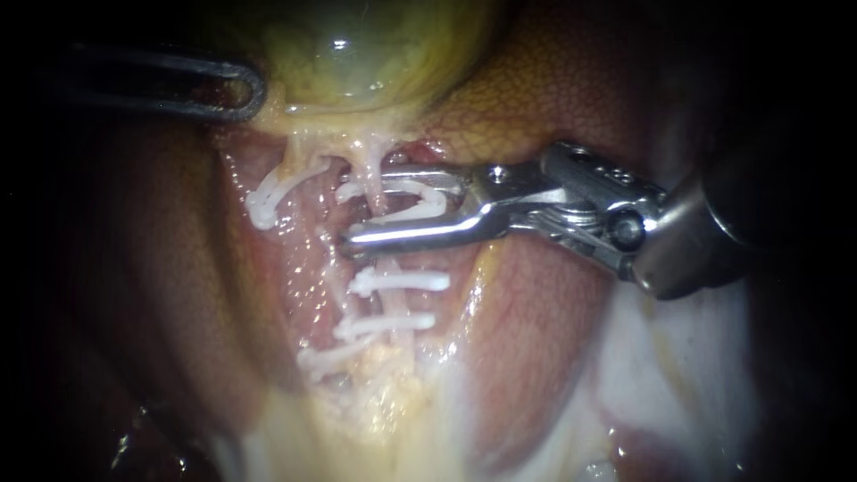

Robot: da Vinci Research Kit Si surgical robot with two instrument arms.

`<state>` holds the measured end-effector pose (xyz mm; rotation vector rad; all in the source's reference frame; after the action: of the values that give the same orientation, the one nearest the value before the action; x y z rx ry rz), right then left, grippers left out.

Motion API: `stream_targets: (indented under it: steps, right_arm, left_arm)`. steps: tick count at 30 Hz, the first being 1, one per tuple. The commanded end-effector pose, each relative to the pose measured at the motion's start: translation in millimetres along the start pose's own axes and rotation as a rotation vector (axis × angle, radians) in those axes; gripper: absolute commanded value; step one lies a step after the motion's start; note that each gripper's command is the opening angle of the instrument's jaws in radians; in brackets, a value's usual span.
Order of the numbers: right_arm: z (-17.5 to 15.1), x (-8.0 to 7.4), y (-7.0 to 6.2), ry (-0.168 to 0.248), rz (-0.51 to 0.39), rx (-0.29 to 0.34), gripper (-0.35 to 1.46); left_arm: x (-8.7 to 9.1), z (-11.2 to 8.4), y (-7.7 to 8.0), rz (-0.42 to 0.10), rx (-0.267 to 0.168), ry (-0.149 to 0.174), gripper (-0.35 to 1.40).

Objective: Clipping third clip right tube

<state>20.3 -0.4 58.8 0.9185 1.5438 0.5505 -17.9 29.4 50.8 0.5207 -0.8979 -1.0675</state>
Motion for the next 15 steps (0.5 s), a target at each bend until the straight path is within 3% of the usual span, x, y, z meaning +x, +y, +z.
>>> stream_targets:
  steps: [1, 5, 15]
  right_arm:
    - [0.1, 0.0, -0.1, 0.005, 0.0, 0.013, 0.44]
    - [0.5, 0.3, -0.5, 0.025, 0.002, 0.062, 0.42]
    - [1.4, 2.2, -1.7, 0.049, -0.003, 0.076, 0.4]
  left_arm:
    - [0.0, 0.0, 0.0, 0.0, -0.001, 0.0, -0.35]
    - [0.0, 0.0, 0.0, 0.0, -0.001, 0.0, -0.35]
    - [0.1, 0.1, 0.1, 0.0, -0.002, -0.001, -0.35]
